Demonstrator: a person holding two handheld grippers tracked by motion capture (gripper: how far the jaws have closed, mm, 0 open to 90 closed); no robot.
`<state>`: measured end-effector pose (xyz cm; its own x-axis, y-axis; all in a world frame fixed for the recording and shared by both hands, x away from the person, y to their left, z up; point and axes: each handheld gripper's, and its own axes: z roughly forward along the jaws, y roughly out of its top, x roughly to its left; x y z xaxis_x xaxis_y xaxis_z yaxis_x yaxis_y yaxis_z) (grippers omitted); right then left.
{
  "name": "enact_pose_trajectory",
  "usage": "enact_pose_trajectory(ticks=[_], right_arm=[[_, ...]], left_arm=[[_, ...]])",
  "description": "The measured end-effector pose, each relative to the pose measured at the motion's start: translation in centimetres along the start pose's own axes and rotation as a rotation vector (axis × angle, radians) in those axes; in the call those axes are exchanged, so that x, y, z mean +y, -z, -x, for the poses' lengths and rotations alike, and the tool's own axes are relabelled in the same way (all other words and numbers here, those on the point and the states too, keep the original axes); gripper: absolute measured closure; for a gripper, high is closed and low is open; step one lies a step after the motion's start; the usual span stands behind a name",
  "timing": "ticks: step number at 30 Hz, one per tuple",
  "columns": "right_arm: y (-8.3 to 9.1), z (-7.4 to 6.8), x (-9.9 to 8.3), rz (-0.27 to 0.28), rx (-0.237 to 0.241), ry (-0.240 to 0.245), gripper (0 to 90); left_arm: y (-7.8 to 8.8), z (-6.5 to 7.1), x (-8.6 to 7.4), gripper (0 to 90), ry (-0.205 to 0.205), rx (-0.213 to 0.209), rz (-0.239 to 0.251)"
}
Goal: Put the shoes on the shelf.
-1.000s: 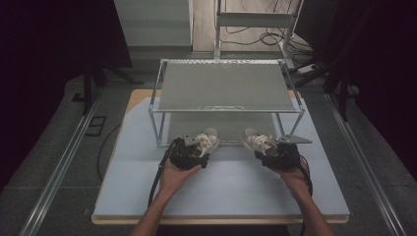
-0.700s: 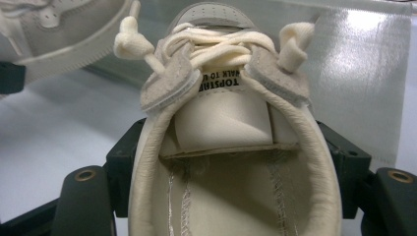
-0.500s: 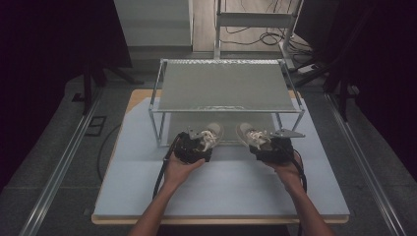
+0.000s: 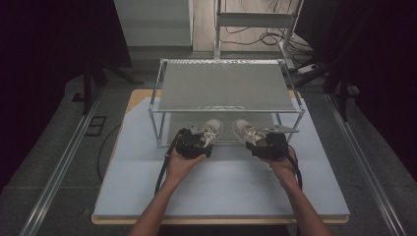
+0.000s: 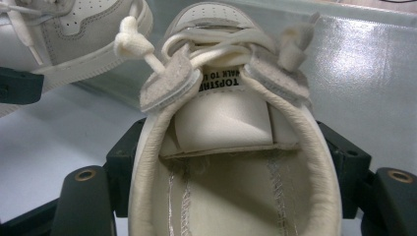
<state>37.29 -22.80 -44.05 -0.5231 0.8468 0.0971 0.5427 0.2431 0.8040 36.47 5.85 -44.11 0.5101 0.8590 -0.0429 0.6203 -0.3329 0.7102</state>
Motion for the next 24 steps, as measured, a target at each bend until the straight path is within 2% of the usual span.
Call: enact_pose_trajectory(ticks=[19,21,24], right_arm=[[-2.4,0.1,0.5,-0.014,-0.024,-0.021,28.9],[-2.7,0.2,0.5,-0.016,-0.026,-0.023,29.0],[-3.2,0.3,0.6,-0.021,-0.032,-0.034,29.0]], left_arm=[[-2.6,-0.4,0.8,28.6,0.037,0.004,-0.039],[-2.9,-0.8,0.9,28.6,0.005,0.008,-0.045],[-3.4,-1.0,0.9,28.6,0.013,0.013,-0.050]])
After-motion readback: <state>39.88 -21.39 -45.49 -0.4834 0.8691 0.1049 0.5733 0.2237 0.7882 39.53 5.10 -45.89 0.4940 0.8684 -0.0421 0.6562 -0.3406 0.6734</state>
